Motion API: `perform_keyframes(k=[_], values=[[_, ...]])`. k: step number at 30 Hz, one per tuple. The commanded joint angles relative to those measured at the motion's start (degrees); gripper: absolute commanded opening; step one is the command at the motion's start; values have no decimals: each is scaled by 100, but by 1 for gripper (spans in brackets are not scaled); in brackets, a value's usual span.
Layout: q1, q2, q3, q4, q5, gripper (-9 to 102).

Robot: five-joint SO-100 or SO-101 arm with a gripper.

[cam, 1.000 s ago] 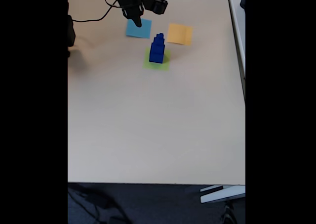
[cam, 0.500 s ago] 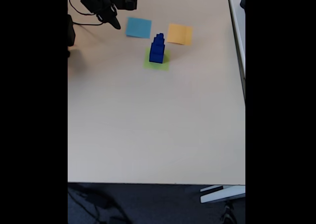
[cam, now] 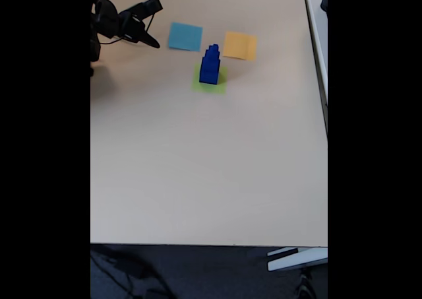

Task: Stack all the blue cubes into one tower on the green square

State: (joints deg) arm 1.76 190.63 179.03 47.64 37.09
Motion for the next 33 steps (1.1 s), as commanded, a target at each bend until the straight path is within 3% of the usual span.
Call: perform_keyframes(k=[1, 7, 12, 22, 33], values=[[-88, 308, 132, -202, -396, 0], [-105, 316, 316, -387, -1784, 0], [79, 316, 325, -167, -3850, 0], [316, 316, 325, 659, -3850, 0], [229, 316, 325, 703, -3990, 0]])
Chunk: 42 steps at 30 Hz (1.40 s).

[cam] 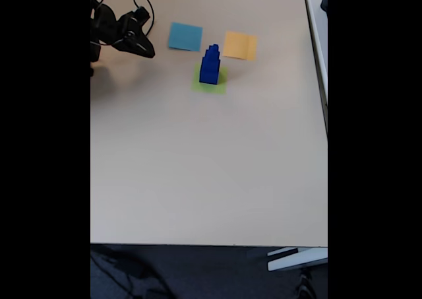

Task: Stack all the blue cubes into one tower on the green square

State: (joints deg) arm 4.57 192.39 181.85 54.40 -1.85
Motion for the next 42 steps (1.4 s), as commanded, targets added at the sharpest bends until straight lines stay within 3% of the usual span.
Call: perform_keyframes(k=[1, 5, 21, 42], values=[[-114, 141, 44, 26, -158, 0], [-457, 141, 44, 35, -325, 0], [-272, 141, 44, 26, 299, 0], [-483, 141, 44, 35, 53, 0]])
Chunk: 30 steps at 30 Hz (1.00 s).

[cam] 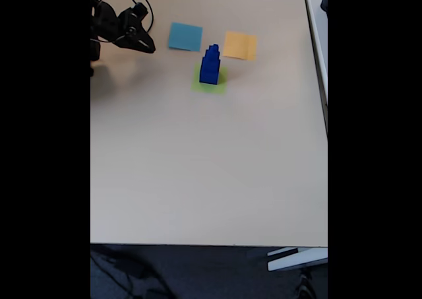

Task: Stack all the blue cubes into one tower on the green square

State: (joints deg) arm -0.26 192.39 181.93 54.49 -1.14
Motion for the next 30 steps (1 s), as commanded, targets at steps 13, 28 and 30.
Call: perform_keyframes(k=[13, 28, 30], values=[[105, 141, 35, 35, 88, 0], [97, 141, 35, 35, 79, 0], [97, 141, 35, 35, 79, 0]])
